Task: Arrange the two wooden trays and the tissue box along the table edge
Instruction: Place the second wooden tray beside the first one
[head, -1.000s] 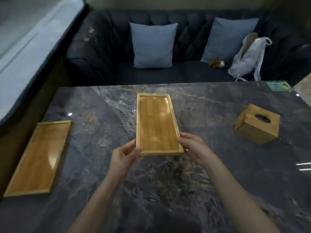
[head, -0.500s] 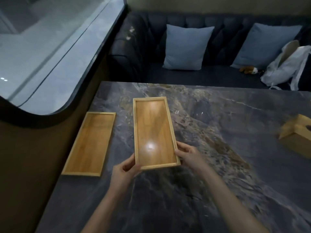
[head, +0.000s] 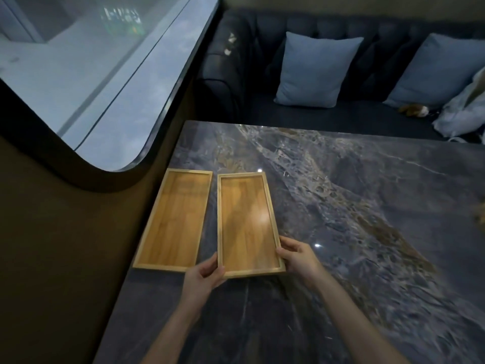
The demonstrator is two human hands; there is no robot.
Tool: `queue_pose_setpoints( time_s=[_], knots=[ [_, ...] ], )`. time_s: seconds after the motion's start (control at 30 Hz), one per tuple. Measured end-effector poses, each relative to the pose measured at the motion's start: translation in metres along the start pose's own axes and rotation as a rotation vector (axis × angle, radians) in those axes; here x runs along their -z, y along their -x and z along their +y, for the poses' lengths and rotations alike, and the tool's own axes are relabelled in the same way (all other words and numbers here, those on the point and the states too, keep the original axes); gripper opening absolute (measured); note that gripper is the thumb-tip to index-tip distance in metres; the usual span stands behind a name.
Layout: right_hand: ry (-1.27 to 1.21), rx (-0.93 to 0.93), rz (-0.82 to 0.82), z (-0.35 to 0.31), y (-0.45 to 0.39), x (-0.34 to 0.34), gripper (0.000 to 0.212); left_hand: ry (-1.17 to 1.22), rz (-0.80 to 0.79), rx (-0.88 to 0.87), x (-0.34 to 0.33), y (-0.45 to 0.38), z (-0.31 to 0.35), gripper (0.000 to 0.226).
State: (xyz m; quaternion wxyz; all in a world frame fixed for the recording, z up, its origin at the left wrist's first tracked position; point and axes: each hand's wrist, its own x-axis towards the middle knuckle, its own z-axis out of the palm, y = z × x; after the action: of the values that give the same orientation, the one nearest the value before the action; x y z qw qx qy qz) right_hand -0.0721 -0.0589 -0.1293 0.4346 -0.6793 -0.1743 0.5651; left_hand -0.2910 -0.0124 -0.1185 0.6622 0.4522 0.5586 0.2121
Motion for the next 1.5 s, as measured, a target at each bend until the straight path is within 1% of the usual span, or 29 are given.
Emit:
queue_pose_setpoints(
  time_s=[0.23, 0.37, 0.5, 0.6, 0.7, 0.83, 0.9, 0.97, 1.03, 1.23, 1.33, 1.5],
  knots=[
    [-0.033, -0.017, 0.024, 0.008, -0.013, -0.013, 0.036, 0.027, -0.052, 0.036, 0.014, -0.010, 0.000, 0.047],
    [-0.004, 0.007, 0.062, 0.011, -0.018, -0.019, 0.035, -0.012, -0.025, 0.038, 0.019, -0.018, -0.003, 0.049],
    [0.097, 0.074, 0.116, 0.012, -0.019, -0.025, 0.035, -0.084, 0.037, 0.047, 0.020, -0.023, -0.001, 0.047],
    [0.192, 0.114, 0.120, 0.011, -0.021, -0.027, 0.032, -0.208, 0.082, -0.008, 0.016, -0.023, 0.001, 0.041],
    [0.268, 0.143, 0.139, 0.013, -0.021, -0.029, 0.034, -0.437, 0.107, -0.116, 0.014, -0.025, 0.003, 0.032],
    [0.435, 0.191, 0.169, 0.011, -0.018, -0.033, 0.032, -0.735, 0.121, -0.145, 0.016, -0.032, 0.003, 0.015],
    [0.526, 0.189, 0.189, 0.011, -0.017, -0.036, 0.029, -0.852, 0.135, -0.153, 0.017, -0.034, 0.003, 0.015],
    [0.560, 0.198, 0.179, 0.012, -0.017, -0.038, 0.026, -0.950, 0.141, -0.167, 0.018, -0.034, 0.004, 0.016],
    [0.583, 0.211, 0.164, 0.014, -0.017, -0.040, 0.025, -1.017, 0.149, -0.169, 0.019, -0.035, 0.005, 0.016],
    [0.647, 0.221, 0.208, 0.017, -0.017, -0.046, 0.024, -1.146, 0.161, -0.198, 0.020, -0.034, 0.000, 0.015],
    [0.676, 0.235, 0.218, 0.016, -0.014, -0.048, 0.026, -1.161, 0.154, -0.205, 0.020, -0.033, -0.001, 0.016],
    [0.668, 0.225, 0.245, 0.018, -0.013, -0.050, 0.016, -1.174, 0.131, -0.225, 0.018, -0.028, 0.001, 0.013]
  ],
)
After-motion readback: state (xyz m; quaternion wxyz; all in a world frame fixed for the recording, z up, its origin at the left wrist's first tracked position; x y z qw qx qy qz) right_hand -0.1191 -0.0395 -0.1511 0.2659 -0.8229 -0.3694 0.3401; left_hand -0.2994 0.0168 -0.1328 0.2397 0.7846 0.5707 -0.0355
